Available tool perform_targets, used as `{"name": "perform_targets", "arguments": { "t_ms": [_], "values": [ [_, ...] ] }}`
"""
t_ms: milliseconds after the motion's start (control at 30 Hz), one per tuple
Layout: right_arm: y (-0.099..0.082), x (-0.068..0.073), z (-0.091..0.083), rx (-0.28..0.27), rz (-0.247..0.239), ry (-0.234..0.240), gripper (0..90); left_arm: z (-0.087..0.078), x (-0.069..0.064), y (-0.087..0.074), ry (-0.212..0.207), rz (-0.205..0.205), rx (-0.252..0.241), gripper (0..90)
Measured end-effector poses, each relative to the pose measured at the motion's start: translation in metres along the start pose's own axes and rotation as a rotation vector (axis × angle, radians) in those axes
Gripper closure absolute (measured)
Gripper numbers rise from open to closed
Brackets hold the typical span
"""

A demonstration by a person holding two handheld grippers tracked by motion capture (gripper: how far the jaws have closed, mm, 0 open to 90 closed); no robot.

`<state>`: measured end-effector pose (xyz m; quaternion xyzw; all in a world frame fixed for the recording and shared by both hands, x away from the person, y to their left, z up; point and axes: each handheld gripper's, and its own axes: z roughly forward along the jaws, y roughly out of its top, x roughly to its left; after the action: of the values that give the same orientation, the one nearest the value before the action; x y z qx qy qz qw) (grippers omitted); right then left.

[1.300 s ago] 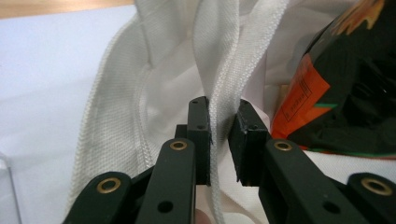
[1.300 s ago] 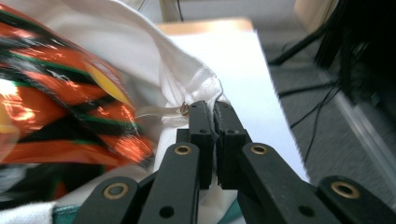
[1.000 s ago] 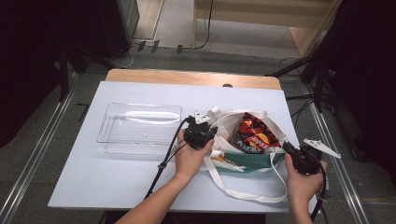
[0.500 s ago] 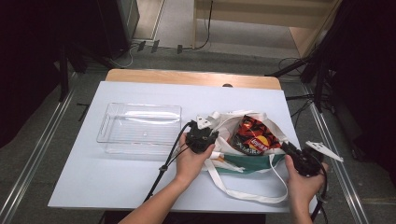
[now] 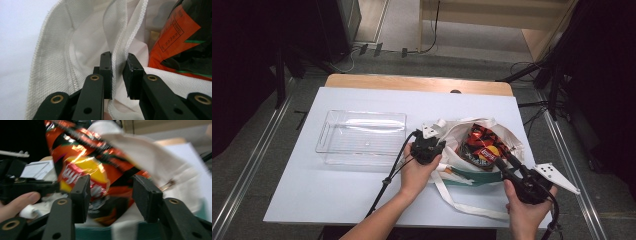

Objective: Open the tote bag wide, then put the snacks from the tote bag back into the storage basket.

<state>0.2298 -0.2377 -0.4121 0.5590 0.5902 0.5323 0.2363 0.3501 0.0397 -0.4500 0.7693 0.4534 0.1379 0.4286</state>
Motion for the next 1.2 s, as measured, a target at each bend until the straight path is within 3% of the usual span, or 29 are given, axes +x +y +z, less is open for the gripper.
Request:
{"name": "perform_targets", "arguments": {
  "t_ms": [167,233,400,500,567,600,633,667,733,800,867,1000,1033,1067,1100,1200],
  "values": [
    [-0.008,0.005,0.011,0.046,0.033,-0.043,32.3,0.000,0.000,-0.001,-0.003,-0.003,-0.004,79.4],
    [-0.008,0.004,0.016,0.064,0.061,-0.017,28.5,0.000,0.000,-0.001,-0.002,0.004,-0.005,79.6],
    [-0.005,0.009,0.021,0.103,0.066,-0.031,25.7,0.000,-0.001,-0.002,0.002,0.012,-0.002,79.7],
    [-0.003,0.010,0.025,0.107,0.056,-0.026,36.3,0.001,-0.002,-0.003,0.007,0.025,0.004,80.0],
    [-0.001,0.014,0.028,0.107,0.027,-0.021,49.0,0.001,-0.002,-0.003,0.011,0.031,0.003,80.1],
    [-0.001,0.016,0.029,0.106,0.001,-0.020,61.1,0.001,-0.002,-0.004,0.009,0.033,0.006,80.2],
    [-0.001,0.018,0.031,0.107,-0.021,-0.021,63.2,0.001,-0.003,-0.005,0.011,0.037,0.006,80.3],
    [-0.002,0.023,0.034,0.105,-0.060,-0.053,67.4,0.002,-0.002,-0.005,0.010,0.037,0.005,80.3],
    [-0.001,0.025,0.036,0.097,-0.082,-0.067,71.9,0.002,-0.001,-0.006,0.007,0.033,0.007,80.3],
    [0.002,0.026,0.035,0.087,-0.095,-0.051,75.8,0.003,0.000,-0.007,0.002,0.033,0.005,80.3],
    [0.003,0.029,0.033,0.072,-0.136,-0.028,84.5,0.003,-0.001,-0.007,0.005,0.038,0.009,80.3],
    [0.004,0.038,0.026,0.004,-0.232,0.028,88.3,0.003,-0.001,-0.008,0.009,0.037,0.009,80.3],
    [0.004,0.041,0.025,0.011,-0.259,0.000,86.6,0.003,-0.001,-0.008,0.008,0.036,0.009,80.3],
    [0.005,0.041,0.025,0.015,-0.244,-0.030,79.3,0.003,-0.001,-0.007,0.007,0.035,0.009,80.3],
    [0.005,0.036,0.025,0.014,-0.187,-0.038,71.1,0.003,-0.001,-0.007,0.006,0.034,0.010,80.3],
    [0.003,0.027,0.025,0.031,-0.091,-0.047,58.3,0.003,-0.001,-0.007,0.003,0.030,0.010,80.3]
  ]
}}
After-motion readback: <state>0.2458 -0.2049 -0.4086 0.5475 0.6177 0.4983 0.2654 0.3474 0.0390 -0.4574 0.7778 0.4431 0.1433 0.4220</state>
